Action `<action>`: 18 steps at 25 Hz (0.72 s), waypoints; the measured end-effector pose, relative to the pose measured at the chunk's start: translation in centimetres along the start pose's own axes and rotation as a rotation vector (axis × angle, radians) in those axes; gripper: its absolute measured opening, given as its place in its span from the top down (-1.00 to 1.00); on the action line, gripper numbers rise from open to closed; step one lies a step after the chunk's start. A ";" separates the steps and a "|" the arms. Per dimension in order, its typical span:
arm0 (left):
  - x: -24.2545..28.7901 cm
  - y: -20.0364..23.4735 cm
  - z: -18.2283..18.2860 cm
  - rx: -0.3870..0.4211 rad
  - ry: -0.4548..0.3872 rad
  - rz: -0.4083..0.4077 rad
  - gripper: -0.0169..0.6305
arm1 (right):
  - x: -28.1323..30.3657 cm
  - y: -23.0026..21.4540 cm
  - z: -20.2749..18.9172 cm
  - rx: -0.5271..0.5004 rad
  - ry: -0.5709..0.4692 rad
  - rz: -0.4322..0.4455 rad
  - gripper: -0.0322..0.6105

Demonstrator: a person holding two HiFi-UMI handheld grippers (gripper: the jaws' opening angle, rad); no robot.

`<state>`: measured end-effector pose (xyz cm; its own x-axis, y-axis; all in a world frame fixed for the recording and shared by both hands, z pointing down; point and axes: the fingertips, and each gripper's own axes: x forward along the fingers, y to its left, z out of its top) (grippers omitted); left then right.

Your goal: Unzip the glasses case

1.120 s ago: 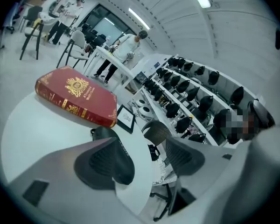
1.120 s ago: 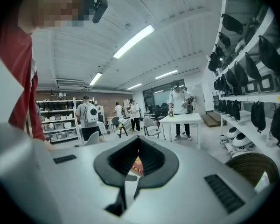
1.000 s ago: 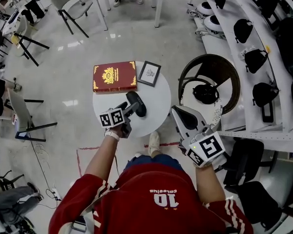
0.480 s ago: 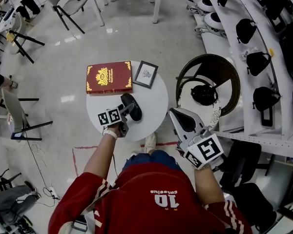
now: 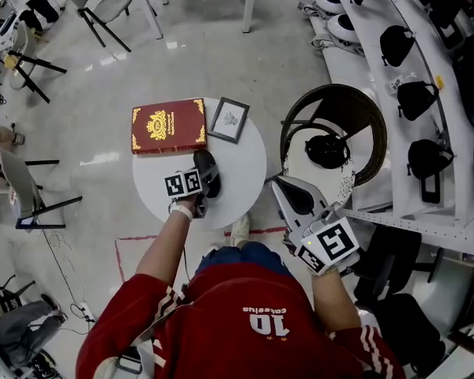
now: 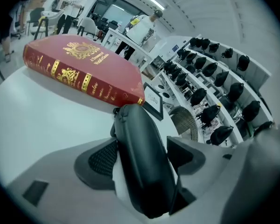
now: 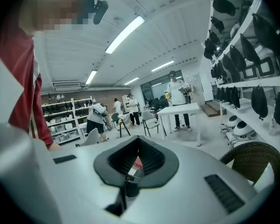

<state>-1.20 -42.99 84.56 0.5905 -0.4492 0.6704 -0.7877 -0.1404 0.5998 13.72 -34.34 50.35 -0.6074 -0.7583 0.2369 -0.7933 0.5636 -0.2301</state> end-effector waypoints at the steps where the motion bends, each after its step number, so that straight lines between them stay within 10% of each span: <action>1: 0.2 -0.1 -0.2 0.016 0.018 0.018 -0.07 | -0.1 -0.2 -0.1 0.005 -0.001 -0.002 0.85; 7: 1.1 -1.3 -1.2 0.101 0.128 0.088 -0.07 | -0.5 -0.9 -0.4 0.027 -0.005 -0.011 0.86; 18: 0.1 -3.7 -1.2 -0.052 0.110 -0.094 0.16 | -1.8 -1.0 -0.1 0.028 -0.017 -0.028 0.85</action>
<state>1.98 -41.47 82.96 0.6788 -0.3363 0.6527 -0.7200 -0.1301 0.6817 15.62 -33.50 50.24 -0.5840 -0.7792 0.2275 -0.8084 0.5328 -0.2501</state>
